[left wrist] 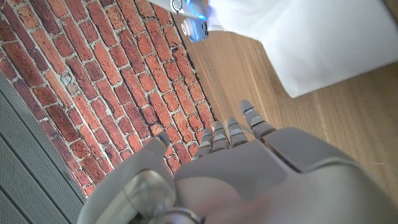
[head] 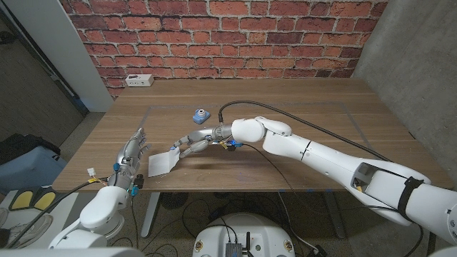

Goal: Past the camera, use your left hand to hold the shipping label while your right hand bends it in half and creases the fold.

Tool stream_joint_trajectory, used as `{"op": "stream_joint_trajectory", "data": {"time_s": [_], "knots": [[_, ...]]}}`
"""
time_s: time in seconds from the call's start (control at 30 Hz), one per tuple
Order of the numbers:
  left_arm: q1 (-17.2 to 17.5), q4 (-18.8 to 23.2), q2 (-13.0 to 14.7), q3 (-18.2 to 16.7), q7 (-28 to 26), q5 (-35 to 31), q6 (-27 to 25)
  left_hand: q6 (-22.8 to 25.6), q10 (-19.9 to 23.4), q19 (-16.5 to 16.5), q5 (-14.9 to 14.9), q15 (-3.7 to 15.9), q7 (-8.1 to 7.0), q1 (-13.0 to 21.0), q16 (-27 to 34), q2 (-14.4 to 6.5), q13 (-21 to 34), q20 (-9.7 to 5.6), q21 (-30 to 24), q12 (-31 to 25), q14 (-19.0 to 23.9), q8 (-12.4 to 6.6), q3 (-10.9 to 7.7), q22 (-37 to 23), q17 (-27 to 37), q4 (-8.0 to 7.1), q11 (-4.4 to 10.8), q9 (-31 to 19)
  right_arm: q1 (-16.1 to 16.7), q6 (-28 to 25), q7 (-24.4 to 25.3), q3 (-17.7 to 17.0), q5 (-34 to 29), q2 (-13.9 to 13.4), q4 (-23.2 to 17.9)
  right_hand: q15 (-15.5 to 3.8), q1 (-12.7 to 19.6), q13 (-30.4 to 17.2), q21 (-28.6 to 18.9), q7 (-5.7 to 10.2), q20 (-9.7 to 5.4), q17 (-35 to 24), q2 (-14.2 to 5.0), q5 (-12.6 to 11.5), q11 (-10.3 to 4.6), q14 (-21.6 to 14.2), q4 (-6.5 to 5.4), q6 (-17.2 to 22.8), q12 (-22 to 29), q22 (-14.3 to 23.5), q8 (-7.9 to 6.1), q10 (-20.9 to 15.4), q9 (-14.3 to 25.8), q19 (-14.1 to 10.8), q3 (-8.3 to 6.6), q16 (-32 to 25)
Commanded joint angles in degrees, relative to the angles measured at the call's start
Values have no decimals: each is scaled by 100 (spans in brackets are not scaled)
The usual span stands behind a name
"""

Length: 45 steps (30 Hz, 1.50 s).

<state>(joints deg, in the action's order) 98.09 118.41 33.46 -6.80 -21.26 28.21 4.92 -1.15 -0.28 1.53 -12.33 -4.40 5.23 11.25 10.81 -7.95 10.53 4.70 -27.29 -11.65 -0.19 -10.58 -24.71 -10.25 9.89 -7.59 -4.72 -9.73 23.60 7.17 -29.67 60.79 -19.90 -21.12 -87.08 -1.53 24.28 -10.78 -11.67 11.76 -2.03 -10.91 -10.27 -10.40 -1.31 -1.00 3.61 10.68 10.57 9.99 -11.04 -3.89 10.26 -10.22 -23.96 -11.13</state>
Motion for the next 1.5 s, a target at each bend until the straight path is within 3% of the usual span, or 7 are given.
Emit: {"op": "stream_joint_trajectory", "data": {"time_s": [0.03, 0.17, 0.27, 0.5, 0.8, 0.93, 1.5], "knots": [[-42, -34, 22, -21, 9, 54, -39, 4, -15, 45, -19, -14, 20, -41, -21, 0, 8, -6, 18, 19, -8, 16, -2, -27, 17, -11, -34, -33, -225, 88, -51, 141, 146, 237, 464, 104, -34, -28, -4, 21, 23, -12, 18, 18, 12, -17, -21, 112, 30, 26, -62, 4, 30, -1, 8, -48], [-62, -42, 28, -21, -8, 59, -63, 5, -28, 47, -22, -8, 7, -44, -24, -5, 7, -9, 25, 24, -14, 15, -5, -27, 16, -12, -24, -33, -249, 94, 24, 134, 153, 246, 529, 122, -38, -27, -6, 7, 40, -12, 17, 19, -6, -13, -28, 101, 1, 26, -44, 99, 30, -6, 13, -48], [-84, -54, 35, -13, -9, 84, -94, 4, -37, 48, -23, -19, -14, -47, -24, -8, 7, -7, 32, 27, -13, 15, -7, -27, 16, -13, -30, -33, -198, 207, 173, 60, 213, 189, 504, 15, -57, -24, 2, -148, 62, -19, 7, 20, -183, 92, -61, -185, -25, 28, 78, 299, 29, 28, 28, -23], [-182, -99, 72, 45, 6, 76, -102, 1, -41, 52, -26, -18, -26, -51, -28, -13, 7, -5, 42, 28, -26, 15, -11, -27, 16, -14, -42, -33, -114, 187, 452, -62, 136, 66, 345, 6, -55, -22, -1, 23, 82, -15, 8, 17, -286, 131, -71, -200, -42, 28, 61, 485, 30, 32, 32, -21], [-265, -87, 138, 77, -27, 74, -199, 8, -51, 51, -29, -20, -82, -53, -28, -21, 7, -1, 57, 31, -28, 12, -17, -28, 15, -14, -44, -34, -257, 72, -60, 38, 429, 144, 535, 134, -129, -17, -20, 86, 193, -24, 26, 37, -138, 11, -133, -7, 67, 31, 5, 308, 30, -10, 80, -81], [-294, -109, 138, 98, -27, 79, -178, 10, -54, 54, -32, -26, -110, -51, -29, -33, 7, 4, 63, 32, -30, 11, -27, -28, 15, -13, -37, -34, -300, 111, -102, 88, 429, 172, 590, 118, -140, -17, -19, 89, 200, -26, 22, 38, -181, -3, -144, -37, 81, 31, 22, 269, 29, -8, 85, -88], [-261, -54, 148, 89, -108, 49, -185, 14, -49, 73, -40, -26, -139, -48, -22, -52, 7, 8, 81, 27, -14, 9, -47, -29, 14, -12, -54, -34, -441, 242, -161, 168, 610, 399, 1121, 228, -171, -17, -36, 72, 214, -24, 15, 41, -11, -111, -179, 149, 125, 31, -35, 111, 32, -58, 99, -124]]}}
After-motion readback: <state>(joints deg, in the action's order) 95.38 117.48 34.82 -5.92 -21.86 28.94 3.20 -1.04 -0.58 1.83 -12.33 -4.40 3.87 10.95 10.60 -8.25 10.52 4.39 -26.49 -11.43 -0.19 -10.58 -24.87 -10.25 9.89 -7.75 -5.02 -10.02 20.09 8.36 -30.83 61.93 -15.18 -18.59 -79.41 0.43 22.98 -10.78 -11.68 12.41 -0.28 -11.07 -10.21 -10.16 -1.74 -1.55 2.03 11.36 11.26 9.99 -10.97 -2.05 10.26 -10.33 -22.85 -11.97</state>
